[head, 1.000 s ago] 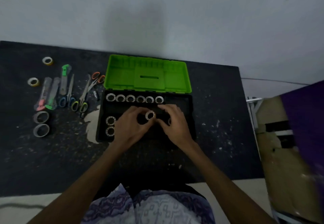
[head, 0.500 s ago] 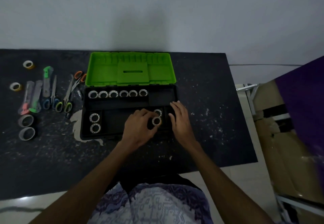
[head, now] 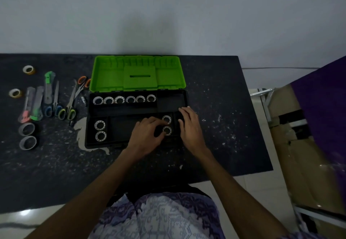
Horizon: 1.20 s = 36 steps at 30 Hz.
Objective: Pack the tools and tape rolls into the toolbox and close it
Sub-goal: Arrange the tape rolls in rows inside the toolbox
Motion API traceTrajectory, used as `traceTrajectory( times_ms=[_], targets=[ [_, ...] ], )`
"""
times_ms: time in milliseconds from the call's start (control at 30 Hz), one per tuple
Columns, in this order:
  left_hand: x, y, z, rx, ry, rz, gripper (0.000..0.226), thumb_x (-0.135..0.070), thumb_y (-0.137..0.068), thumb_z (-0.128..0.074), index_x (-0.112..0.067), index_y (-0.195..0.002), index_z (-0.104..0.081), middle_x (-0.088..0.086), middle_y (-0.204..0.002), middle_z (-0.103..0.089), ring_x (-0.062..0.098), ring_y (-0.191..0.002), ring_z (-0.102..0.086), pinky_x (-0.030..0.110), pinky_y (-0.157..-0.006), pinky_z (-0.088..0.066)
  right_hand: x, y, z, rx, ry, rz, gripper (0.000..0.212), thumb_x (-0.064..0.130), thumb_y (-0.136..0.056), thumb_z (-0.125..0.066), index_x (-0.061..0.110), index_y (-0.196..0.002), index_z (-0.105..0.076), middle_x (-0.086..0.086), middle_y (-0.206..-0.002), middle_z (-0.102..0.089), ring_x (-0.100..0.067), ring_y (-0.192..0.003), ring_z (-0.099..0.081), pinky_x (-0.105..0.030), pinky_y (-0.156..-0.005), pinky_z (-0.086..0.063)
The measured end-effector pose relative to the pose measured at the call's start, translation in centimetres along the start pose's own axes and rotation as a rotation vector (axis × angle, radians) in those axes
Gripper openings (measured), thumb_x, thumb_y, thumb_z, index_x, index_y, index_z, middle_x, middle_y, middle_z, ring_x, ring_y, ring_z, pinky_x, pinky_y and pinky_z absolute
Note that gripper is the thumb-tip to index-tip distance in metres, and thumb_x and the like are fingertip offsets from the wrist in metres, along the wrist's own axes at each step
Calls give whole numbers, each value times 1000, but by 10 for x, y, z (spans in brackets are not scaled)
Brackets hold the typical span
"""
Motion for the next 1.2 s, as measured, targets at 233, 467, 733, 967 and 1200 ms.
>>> traceTrajectory(
  times_ms=[233,467,733,967,1200],
  targets=[
    [59,15,49,-182,207,100,26,-23,-86,-66,-33,-109,-64,-13,-104,-62,6,-92,-56,27,-81,-49,59,-31,-12,1,-56,85,41,14,-100,-51,13,-140,-47,-3,-138,-44,-17,-128,-39,-26,-108,-36],
    [173,69,130,-416,268,377,36,-11,-88,-62,-46,-94,-59,-19,-98,-63,7,-81,-61,25,-72,-47,172,-73,-89,176,-175,301,39,15,-99,-51,11,-138,-49,-9,-135,-46,-24,-128,-42,-35,-108,-37],
    [308,129,198,-573,281,682,23,-13,-87,-62,-26,-105,-70,0,-103,-70,18,-90,-65,31,-78,-48,303,-104,-187,414,-203,472,35,17,-100,-50,14,-135,-50,-6,-133,-45,-23,-126,-41,-34,-103,-37],
    [388,135,214,-543,277,775,22,-17,-88,-64,-17,-109,-69,5,-107,-70,21,-96,-66,32,-84,-47,375,-132,-272,610,-227,440,39,17,-99,-54,12,-137,-47,-10,-137,-43,-28,-127,-43,-43,-104,-42],
    [434,113,214,-389,161,755,41,-21,-89,-64,-5,-125,-56,20,-125,-56,35,-115,-50,43,-97,-40,439,-173,-341,608,-171,401,47,13,-93,-62,10,-138,-49,-10,-141,-44,-30,-129,-41,-40,-107,-36]
  ],
)
Point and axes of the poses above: each hand's wrist, its own y-axis away from the middle knuckle, its own z-axis out of the back of the hand, x = y × z, the point moved 5 cm from there along -y, towards the middle knuckle
